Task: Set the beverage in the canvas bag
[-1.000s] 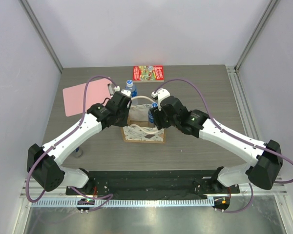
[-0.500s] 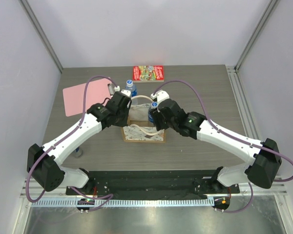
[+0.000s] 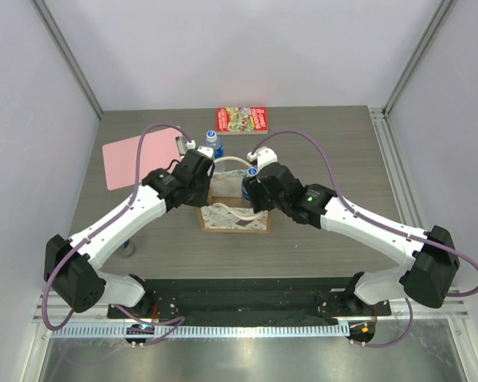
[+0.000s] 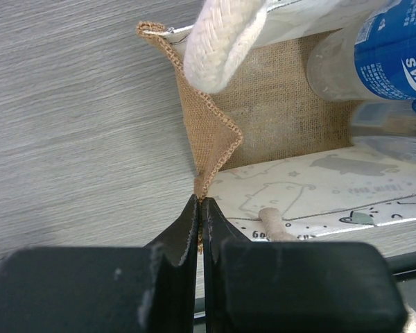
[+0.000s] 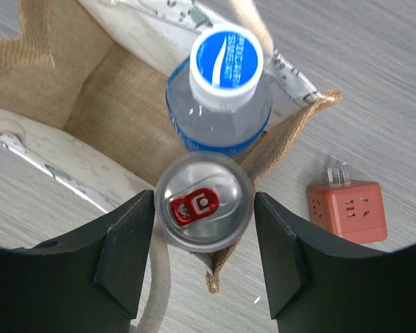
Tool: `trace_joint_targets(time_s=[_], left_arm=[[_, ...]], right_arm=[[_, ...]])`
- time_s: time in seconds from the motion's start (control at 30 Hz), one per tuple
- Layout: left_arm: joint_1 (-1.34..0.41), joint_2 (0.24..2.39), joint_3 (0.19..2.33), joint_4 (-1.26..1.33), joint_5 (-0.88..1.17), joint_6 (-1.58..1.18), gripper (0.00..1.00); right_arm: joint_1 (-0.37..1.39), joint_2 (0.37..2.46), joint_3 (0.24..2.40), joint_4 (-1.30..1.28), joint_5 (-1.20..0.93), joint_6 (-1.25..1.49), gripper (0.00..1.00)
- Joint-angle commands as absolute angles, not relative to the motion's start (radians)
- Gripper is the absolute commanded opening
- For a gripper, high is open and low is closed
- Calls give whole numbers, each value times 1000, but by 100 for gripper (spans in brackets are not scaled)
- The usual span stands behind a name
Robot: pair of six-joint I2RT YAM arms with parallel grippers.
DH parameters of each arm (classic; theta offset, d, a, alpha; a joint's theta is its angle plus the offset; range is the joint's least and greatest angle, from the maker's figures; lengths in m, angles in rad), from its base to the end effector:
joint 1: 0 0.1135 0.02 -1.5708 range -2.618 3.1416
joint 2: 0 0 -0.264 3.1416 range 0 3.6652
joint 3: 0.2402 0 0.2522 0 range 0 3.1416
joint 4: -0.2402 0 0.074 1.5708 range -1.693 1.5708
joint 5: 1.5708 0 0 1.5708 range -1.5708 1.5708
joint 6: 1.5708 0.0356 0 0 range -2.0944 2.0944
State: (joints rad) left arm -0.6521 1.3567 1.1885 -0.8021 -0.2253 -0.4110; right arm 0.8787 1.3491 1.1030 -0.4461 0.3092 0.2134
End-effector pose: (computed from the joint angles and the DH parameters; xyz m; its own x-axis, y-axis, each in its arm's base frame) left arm 0.2249 -0.1617 0.2999 -0.7974 0.1189 -0.5916 0.1883 0.9805 -0.0568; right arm 0.1980 0.2219 0.3007 -0.5217 -0.3133 -0.7935 -0.4844 0.8744 -0.0268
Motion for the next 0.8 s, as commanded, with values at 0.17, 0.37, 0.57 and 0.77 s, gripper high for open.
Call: trace_joint_targets(time_s=[0.17,0.37,0.57,0.77], left_arm=[[-646,1328,1184,-779,-245,-413,3],[-646,1321,1184,-779,-249,-414,6],[-646,1287,1181,-762,-270,-422,45],[-646,1221,1262,-802,-365,-466,89]], right_arm=[[877,1328,1134,-374,347,241,69],[877,1316,1163,-413,362,250,69],[877,1309,1230,-477,399,275,69],[879,1246,1227,-495,394,305,69]])
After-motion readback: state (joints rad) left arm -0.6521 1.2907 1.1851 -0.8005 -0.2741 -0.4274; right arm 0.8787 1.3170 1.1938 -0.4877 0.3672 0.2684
